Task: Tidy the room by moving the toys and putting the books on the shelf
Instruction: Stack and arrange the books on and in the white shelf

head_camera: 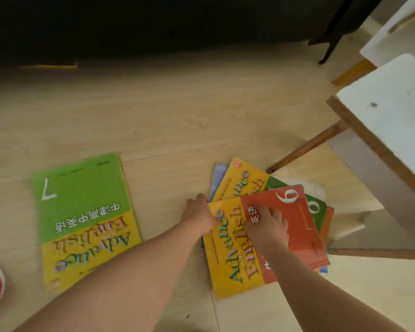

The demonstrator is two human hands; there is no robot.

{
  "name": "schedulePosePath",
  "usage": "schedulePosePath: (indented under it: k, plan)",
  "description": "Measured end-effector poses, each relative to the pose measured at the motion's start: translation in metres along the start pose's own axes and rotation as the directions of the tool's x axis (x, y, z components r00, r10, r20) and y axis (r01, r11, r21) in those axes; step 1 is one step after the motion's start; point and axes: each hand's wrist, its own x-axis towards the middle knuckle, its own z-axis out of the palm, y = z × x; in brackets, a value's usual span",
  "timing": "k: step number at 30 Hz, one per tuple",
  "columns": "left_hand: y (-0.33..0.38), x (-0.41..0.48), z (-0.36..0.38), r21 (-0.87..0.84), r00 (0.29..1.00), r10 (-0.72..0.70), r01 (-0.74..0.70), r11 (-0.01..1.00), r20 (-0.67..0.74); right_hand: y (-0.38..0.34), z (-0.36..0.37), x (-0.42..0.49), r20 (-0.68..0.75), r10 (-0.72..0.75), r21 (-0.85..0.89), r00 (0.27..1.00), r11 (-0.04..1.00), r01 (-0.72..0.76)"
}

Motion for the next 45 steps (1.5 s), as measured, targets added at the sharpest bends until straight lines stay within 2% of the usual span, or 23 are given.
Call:
schedulePosePath:
  k: [2, 4, 5, 7, 8, 9, 11, 12, 13, 15, 17, 20, 22, 24, 29, 33, 37, 41, 43, 45]
  plan:
    - [-0.001, -0.006, -0.003, 0.126, 0.997, 0.053, -0.046, 0.991, -0.054, -0.001, 0.003, -0.004, 0.026, -0.01, -0.025, 1.0, 1.0, 0.011]
    - [0.007, -0.009, -0.017, 0.304, 0.97, 0.202, -0.154, 0.94, -0.135, -0.008, 0.0, -0.005, 0.013, -0.031, -0.02, 0.999, 0.999, 0.032]
    - [0.013, -0.01, -0.028, 0.326, 0.942, 0.288, -0.221, 0.919, -0.173, -0.013, -0.003, -0.005, -0.006, -0.047, -0.031, 0.999, 0.998, 0.047]
    - [0.025, -0.01, -0.047, 0.216, 0.898, 0.384, -0.339, 0.916, -0.217, -0.021, -0.009, -0.005, -0.055, -0.081, -0.047, 0.995, 0.996, 0.079]
    - [0.028, -0.003, -0.056, 0.064, 0.899, 0.378, -0.374, 0.925, -0.219, -0.024, -0.012, -0.005, -0.079, -0.092, -0.056, 0.993, 0.995, 0.087]
    - [0.029, 0.003, -0.061, -0.139, 0.921, 0.347, -0.372, 0.918, -0.175, -0.026, -0.015, -0.005, -0.088, -0.093, -0.079, 0.992, 0.993, 0.087]
    - [0.025, 0.013, -0.059, -0.479, 0.952, 0.307, -0.265, 0.837, 0.009, -0.024, -0.021, -0.004, -0.106, -0.064, -0.131, 0.992, 0.99, 0.05]
    - [0.02, 0.014, -0.052, -0.506, 0.963, 0.26, -0.188, 0.842, 0.075, -0.021, -0.022, -0.002, -0.105, -0.025, -0.154, 0.994, 0.988, 0.008]
    - [0.013, 0.016, -0.043, -0.459, 0.975, 0.202, -0.139, 0.878, 0.09, -0.018, -0.023, -0.001, -0.105, 0.019, -0.166, 0.994, 0.986, -0.036]
    - [0.001, 0.017, -0.021, -0.297, 0.998, 0.06, -0.051, 0.954, 0.019, -0.011, -0.025, 0.002, -0.09, 0.1, -0.138, 0.991, 0.984, -0.112]
    - [-0.003, 0.015, -0.005, -0.169, 0.999, -0.01, 0.002, 0.986, -0.048, 0.002, -0.028, 0.008, -0.084, 0.206, -0.05, 0.975, 0.976, -0.21]
    - [0.0, 0.008, 0.006, -0.4, 0.993, -0.12, 0.117, 0.909, 0.017, 0.034, -0.021, 0.02, -0.045, 0.44, 0.214, 0.897, 0.881, -0.422]
    - [-0.001, 0.007, 0.012, -0.44, 0.989, -0.141, 0.148, 0.886, 0.047, 0.058, -0.009, 0.026, 0.032, 0.532, 0.396, 0.846, 0.77, -0.5]
    - [-0.005, 0.009, 0.015, -0.461, 0.987, -0.156, 0.154, 0.874, 0.035, 0.071, 0.004, 0.03, 0.051, 0.565, 0.463, 0.823, 0.717, -0.521]
    - [-0.015, 0.017, 0.013, -0.554, 0.982, -0.116, 0.182, 0.813, 0.151, 0.061, 0.002, 0.024, 0.031, 0.56, 0.398, 0.828, 0.753, -0.524]
    - [-0.015, 0.012, 0.011, -0.595, 0.995, -0.042, 0.089, 0.799, 0.092, 0.058, 0.002, 0.022, 0.007, 0.542, 0.408, 0.84, 0.765, -0.498]
    - [-0.024, 0.017, -0.024, -0.582, 0.996, 0.069, -0.025, 0.813, 0.053, 0.029, 0.009, 0.011, 0.001, 0.524, 0.373, 0.852, 0.79, -0.486]
    - [-0.056, 0.023, -0.077, -0.434, 0.993, -0.026, -0.029, 0.901, -0.119, -0.017, 0.035, -0.01, -0.03, 0.433, 0.358, 0.901, 0.846, -0.394]
    - [-0.079, 0.024, -0.103, -0.368, 0.966, -0.094, -0.001, 0.93, -0.239, -0.039, 0.055, -0.015, -0.037, 0.335, 0.363, 0.941, 0.882, -0.3]
    - [-0.095, 0.026, -0.116, -0.325, 0.946, -0.138, 0.038, 0.945, -0.293, -0.051, 0.064, -0.016, -0.035, 0.267, 0.415, 0.963, 0.88, -0.229]
